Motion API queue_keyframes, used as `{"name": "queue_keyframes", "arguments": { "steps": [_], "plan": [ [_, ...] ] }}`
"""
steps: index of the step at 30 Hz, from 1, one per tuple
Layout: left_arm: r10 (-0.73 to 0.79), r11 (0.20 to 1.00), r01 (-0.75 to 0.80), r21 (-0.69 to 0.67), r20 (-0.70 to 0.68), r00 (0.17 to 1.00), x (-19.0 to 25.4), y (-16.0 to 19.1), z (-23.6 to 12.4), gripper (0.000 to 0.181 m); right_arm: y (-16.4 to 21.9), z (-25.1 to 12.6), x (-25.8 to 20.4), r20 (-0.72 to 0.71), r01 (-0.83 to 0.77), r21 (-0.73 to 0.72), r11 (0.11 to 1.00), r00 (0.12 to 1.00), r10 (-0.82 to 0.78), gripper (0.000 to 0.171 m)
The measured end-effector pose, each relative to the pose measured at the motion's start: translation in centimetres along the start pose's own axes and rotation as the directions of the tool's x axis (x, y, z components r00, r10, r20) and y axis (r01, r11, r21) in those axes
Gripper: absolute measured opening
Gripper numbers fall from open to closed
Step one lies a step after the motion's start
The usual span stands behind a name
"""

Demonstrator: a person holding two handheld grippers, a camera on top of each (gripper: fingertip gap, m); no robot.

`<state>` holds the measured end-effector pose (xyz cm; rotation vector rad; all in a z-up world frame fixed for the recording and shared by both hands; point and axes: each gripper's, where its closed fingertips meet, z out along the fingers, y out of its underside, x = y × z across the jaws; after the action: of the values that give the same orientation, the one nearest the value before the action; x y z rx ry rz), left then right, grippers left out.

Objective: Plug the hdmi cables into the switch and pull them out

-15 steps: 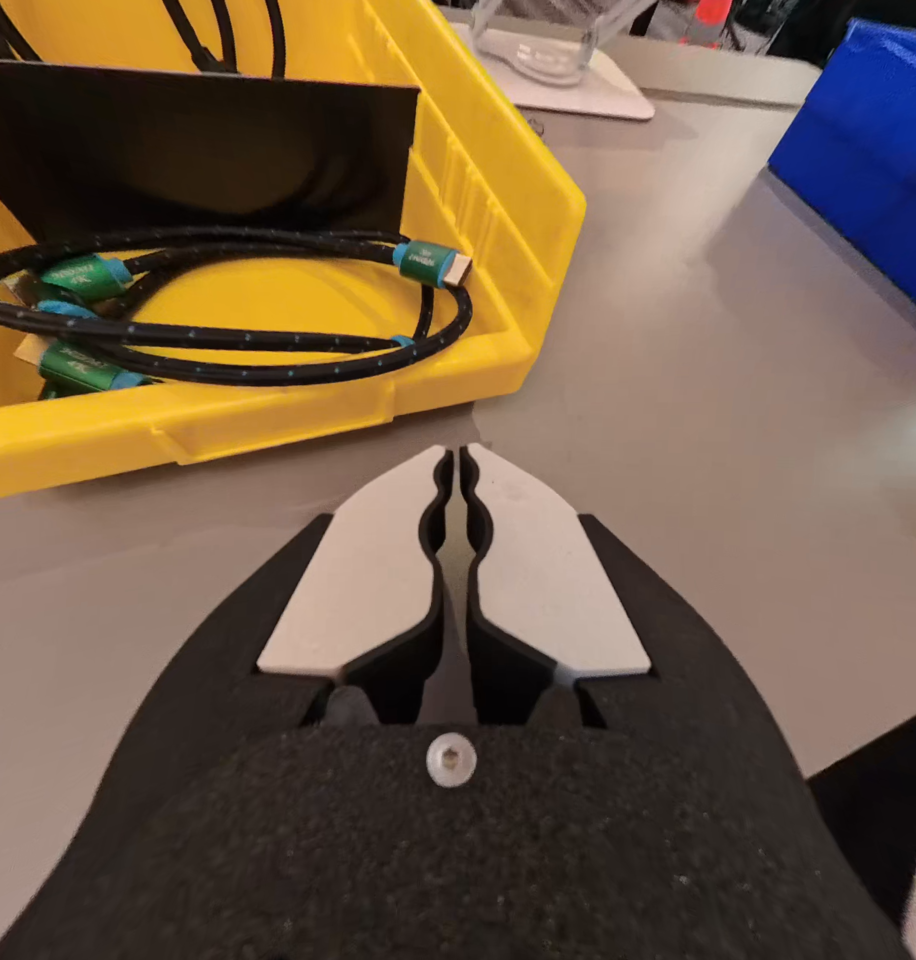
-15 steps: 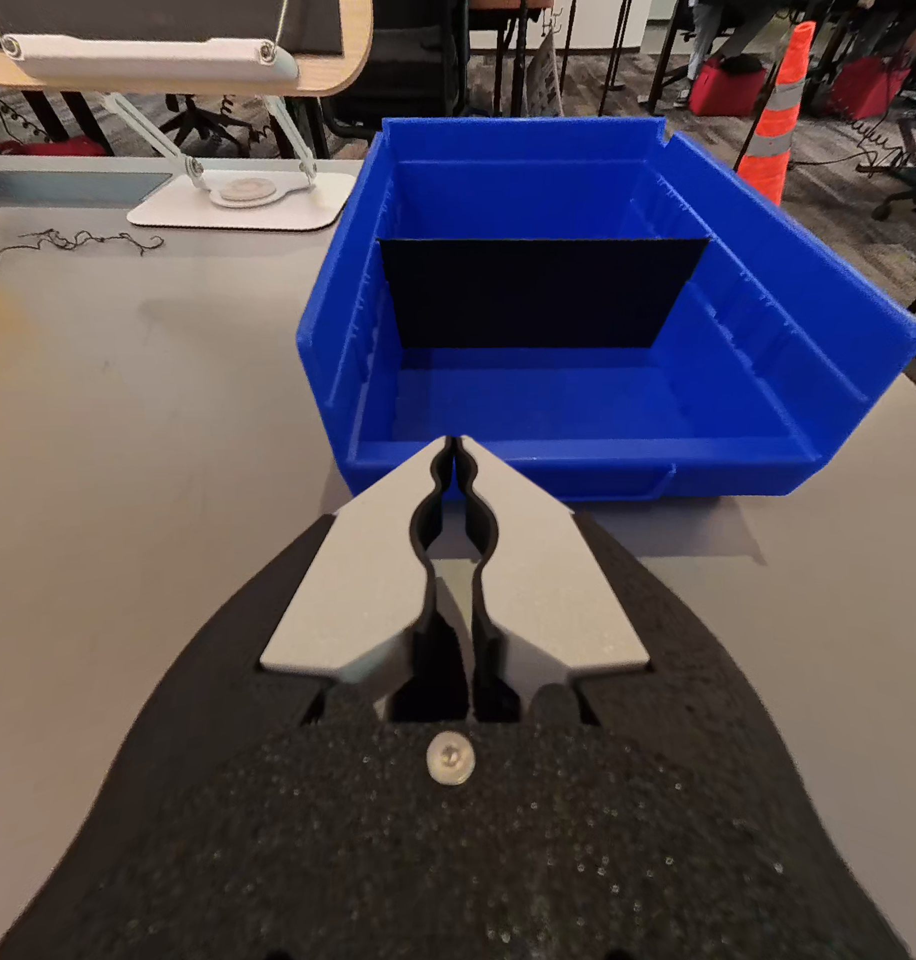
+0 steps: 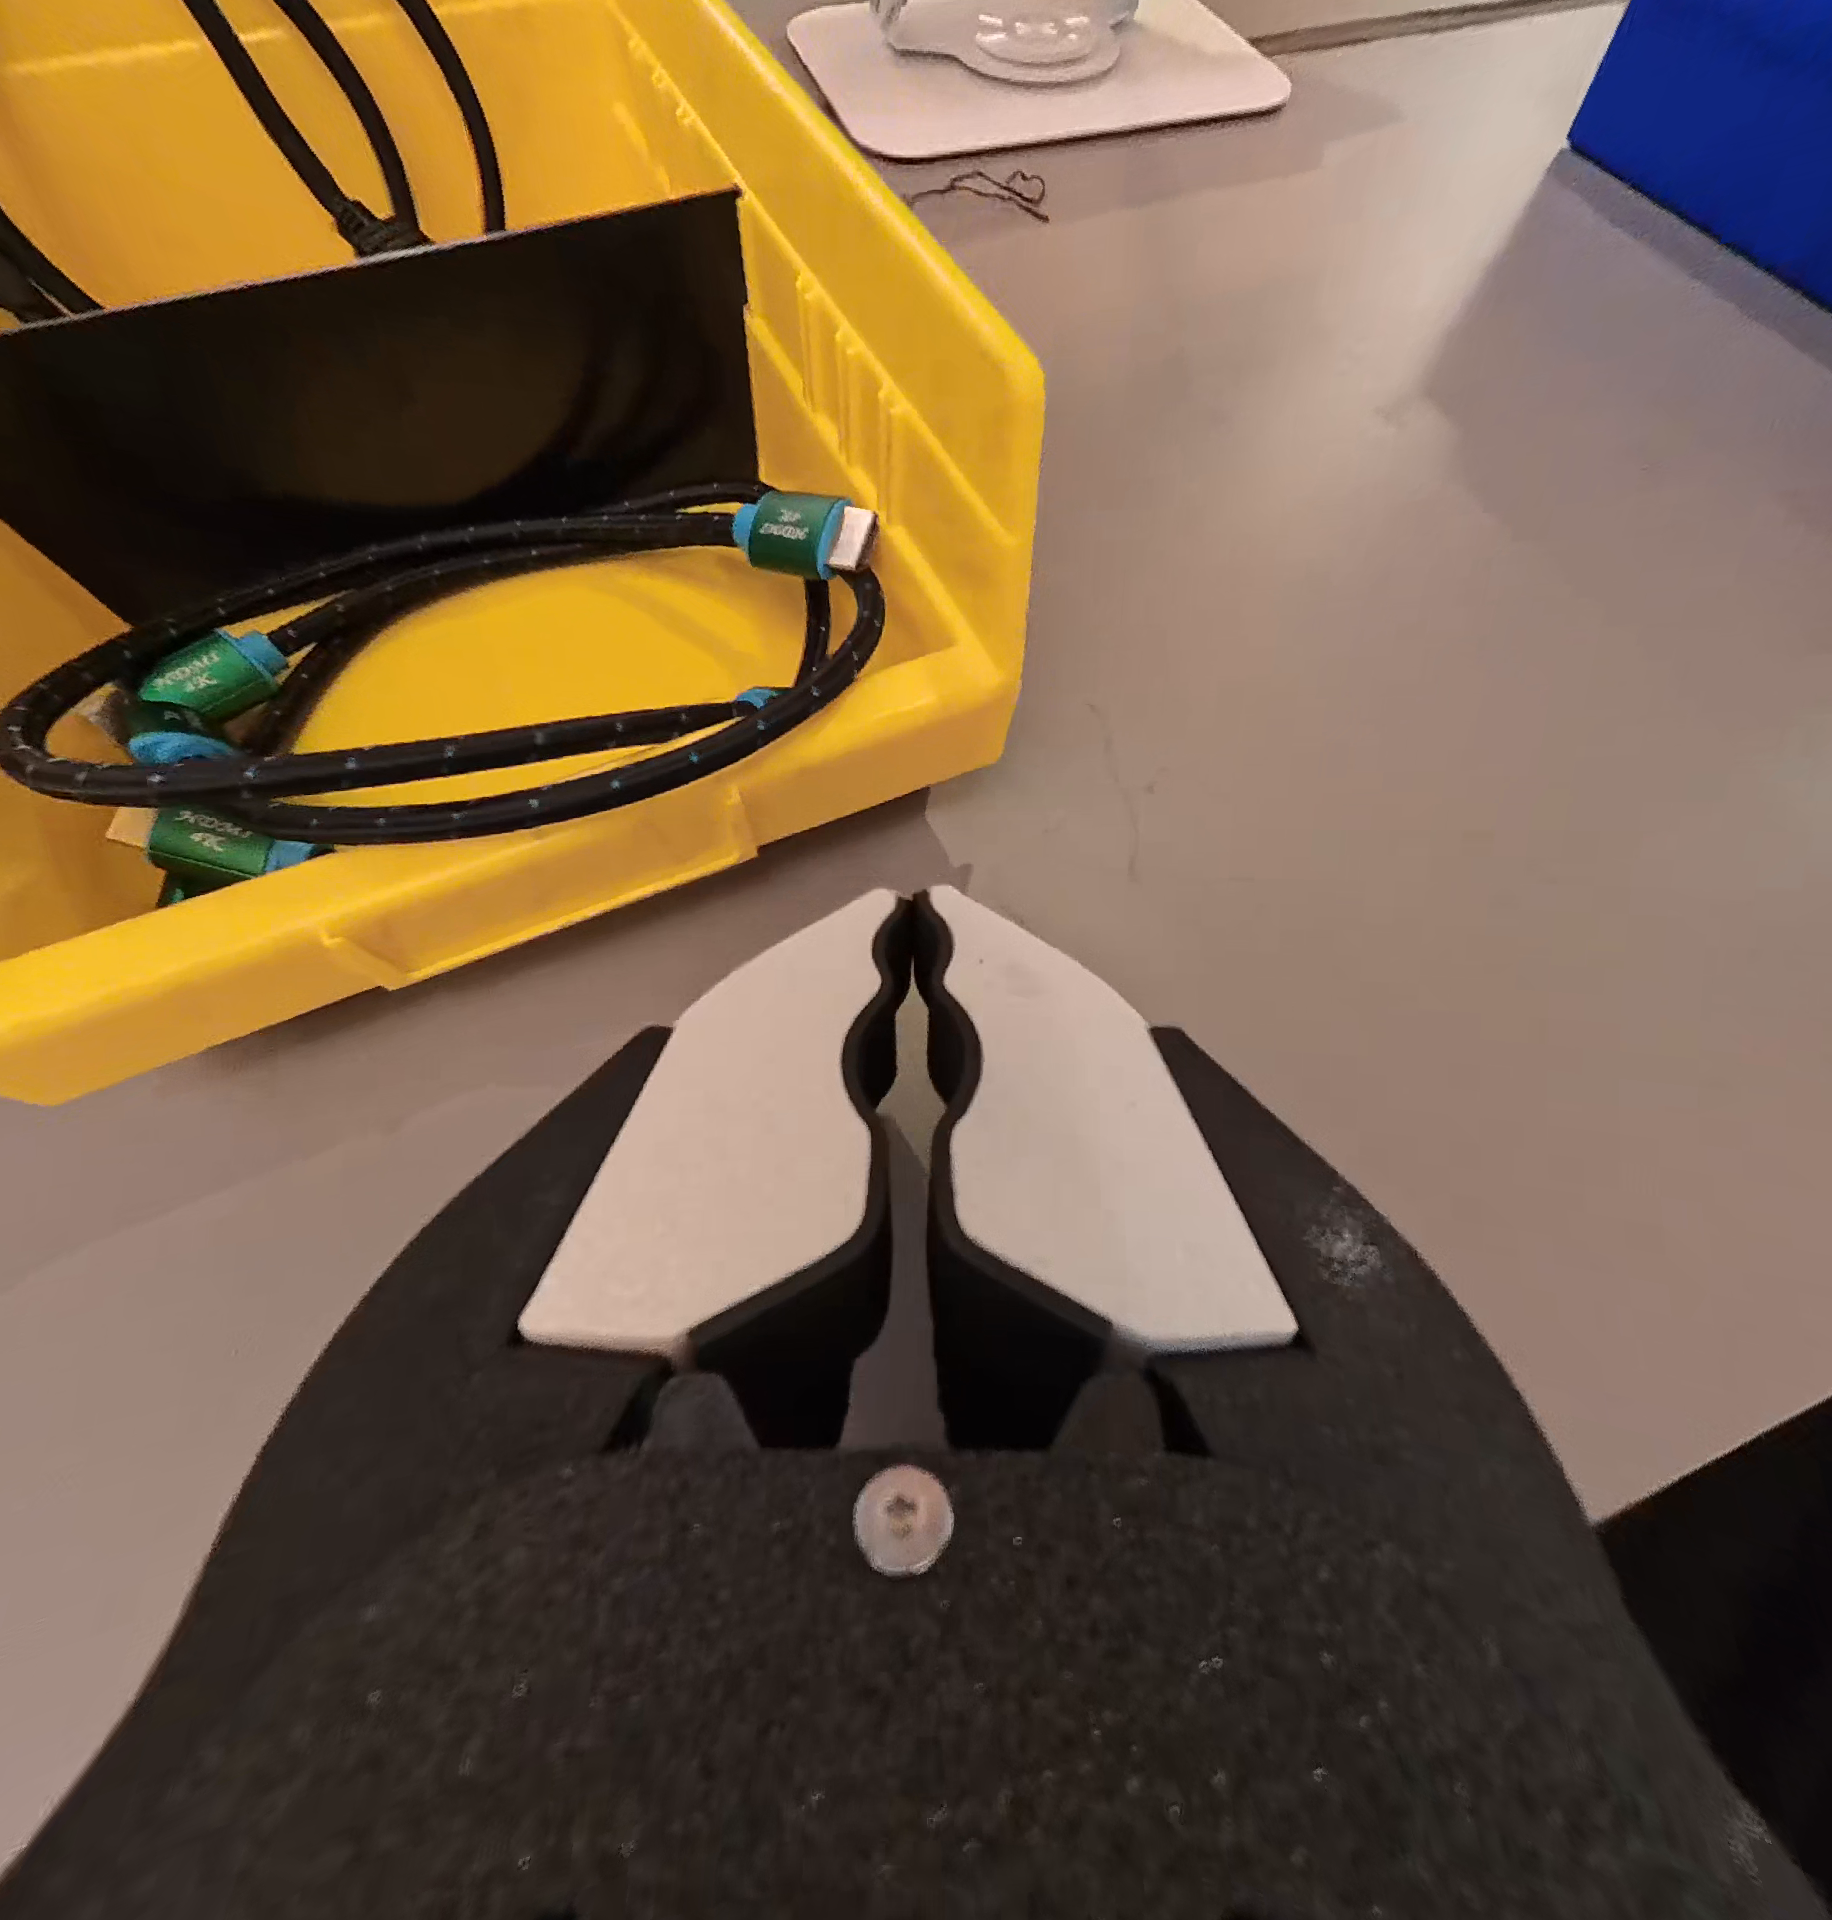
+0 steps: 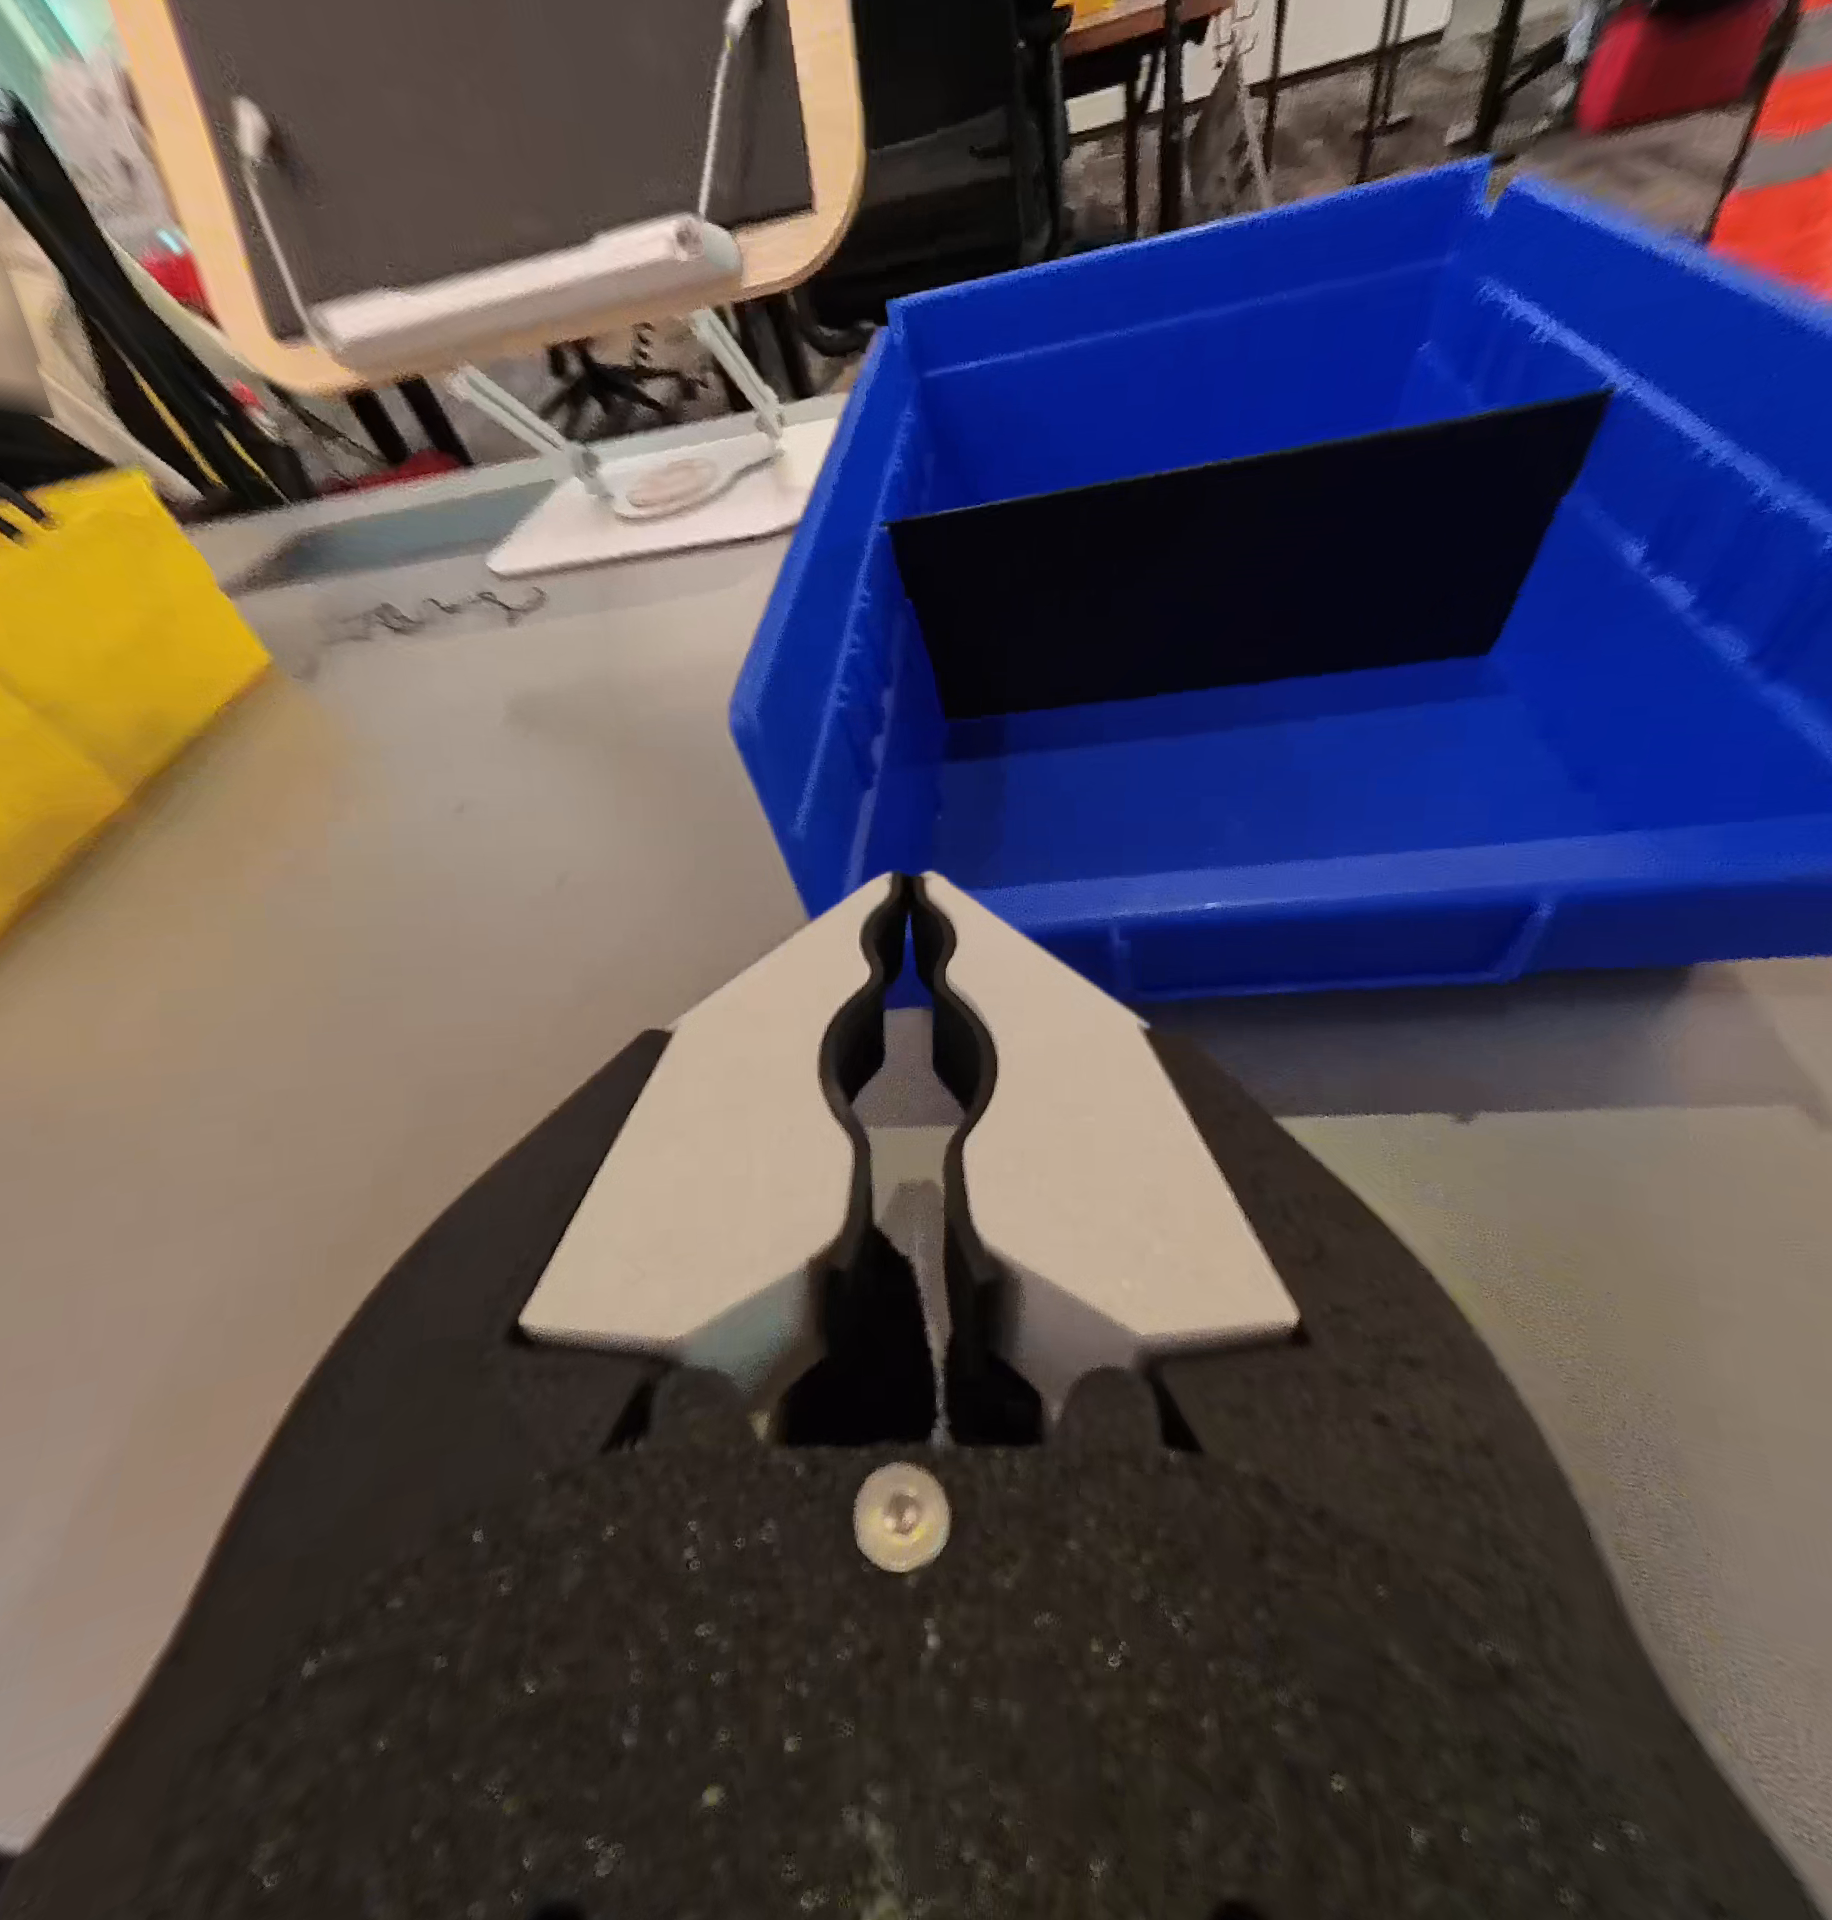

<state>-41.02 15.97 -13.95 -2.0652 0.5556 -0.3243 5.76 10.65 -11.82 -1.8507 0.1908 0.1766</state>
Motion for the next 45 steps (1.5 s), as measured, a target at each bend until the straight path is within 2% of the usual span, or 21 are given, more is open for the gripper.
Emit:
{"name": "queue_keyframes", "arguments": {
  "steps": [3, 6, 7, 9, 11, 13, 15, 19, 21, 24, 28, 32, 36, 39, 45],
  "plan": [
    [-0.04, 0.999, 0.039, -0.03, -0.033, 0.999, 0.6, 0.1, -0.1, 0.0, -0.9, -0.3, -1.0, 0.072, -0.104, 0.048, 0.993, 0.992, 0.1, 0.002],
    [-0.04, 0.998, 0.04, 0.039, -0.016, 0.999, -0.2, -1.9, -1.0, 0.009, -0.8, -0.3, -1.1, 0.036, -0.021, 0.067, 0.998, 0.999, 0.018, 0.007],
    [-0.001, 0.999, 0.0, 0.039, 0.011, 1.0, -1.0, -2.3, -1.3, 0.014, -0.7, -0.2, -1.0, 0.018, 0.004, 0.069, 0.998, 1.0, -0.005, 0.007],
    [0.147, 0.989, -0.144, -0.044, 0.071, 0.987, -3.2, -2.6, -1.6, 0.021, -0.6, -0.2, -1.1, 0.012, 0.002, 0.062, 0.998, 1.0, -0.002, 0.007],
    [0.328, 0.929, -0.317, -0.192, 0.025, 0.944, -5.1, -2.3, -1.9, 0.027, -0.3, -0.1, -1.2, 0.029, -0.031, 0.041, 0.999, 0.999, 0.03, 0.007],
    [0.505, 0.811, -0.49, -0.321, -0.042, 0.862, -7.2, -2.8, -2.3, 0.032, 0.1, 0.1, -1.1, 0.033, -0.037, 0.017, 0.999, 0.999, 0.036, 0.007],
    [0.626, 0.666, -0.632, -0.396, -0.165, 0.762, -8.6, -3.5, -2.6, 0.027, 0.3, 0.3, -1.0, 0.032, -0.033, 0.007, 0.999, 0.999, 0.033, 0.008],
    [0.694, 0.401, -0.814, -0.421, -0.441, 0.57, -9.5, -3.7, -1.6, 0.021, 0.2, 0.3, -1.4, 0.055, -0.062, 0.004, 0.998, 0.997, 0.062, 0.009],
    [0.679, 0.281, -0.86, -0.426, -0.545, 0.492, -9.5, -2.9, -0.9, 0.014, 0.2, 0.4, -1.7, 0.06, -0.06, 0.0, 0.998, 0.996, 0.06, 0.009],
    [0.68, 0.097, -0.899, -0.427, -0.631, 0.373, -10.2, -1.8, -0.2, 0.012, 0.3, 0.3, -1.9, 0.06, -0.045, -0.002, 0.999, 0.997, 0.045, 0.009],
    [0.674, -0.056, -0.908, -0.414, -0.687, 0.272, -11.6, -0.8, 0.4, 0.007, 0.4, 0.1, -1.6, 0.051, -0.042, -0.004, 0.999, 0.998, 0.042, 0.009],
    [0.693, -0.13, -0.917, -0.378, -0.695, 0.189, -11.7, -0.8, 0.5, 0.007, 0.5, 0.1, -1.1, 0.048, -0.056, -0.007, 0.998, 0.997, 0.056, 0.009],
    [0.764, -0.185, -0.918, -0.351, -0.638, 0.09, -12.0, -1.6, 0.4, 0.007, 0.6, 0.2, -1.1, 0.056, -0.068, -0.016, 0.998, 0.996, 0.069, 0.009],
    [0.847, -0.22, -0.903, -0.37, -0.531, 0.011, -12.4, -4.3, -0.6, 0.007, 0.4, 0.2, -1.2, 0.06, -0.068, -0.011, 0.998, 0.996, 0.068, 0.009],
    [0.962, -0.17, -0.862, -0.478, -0.271, -0.039, -12.9, -11.5, -4.8, 0.007, 0.3, 0.3, -1.7, 0.077, -0.078, -0.011, 0.997, 0.994, 0.078, 0.009]
  ]
}}
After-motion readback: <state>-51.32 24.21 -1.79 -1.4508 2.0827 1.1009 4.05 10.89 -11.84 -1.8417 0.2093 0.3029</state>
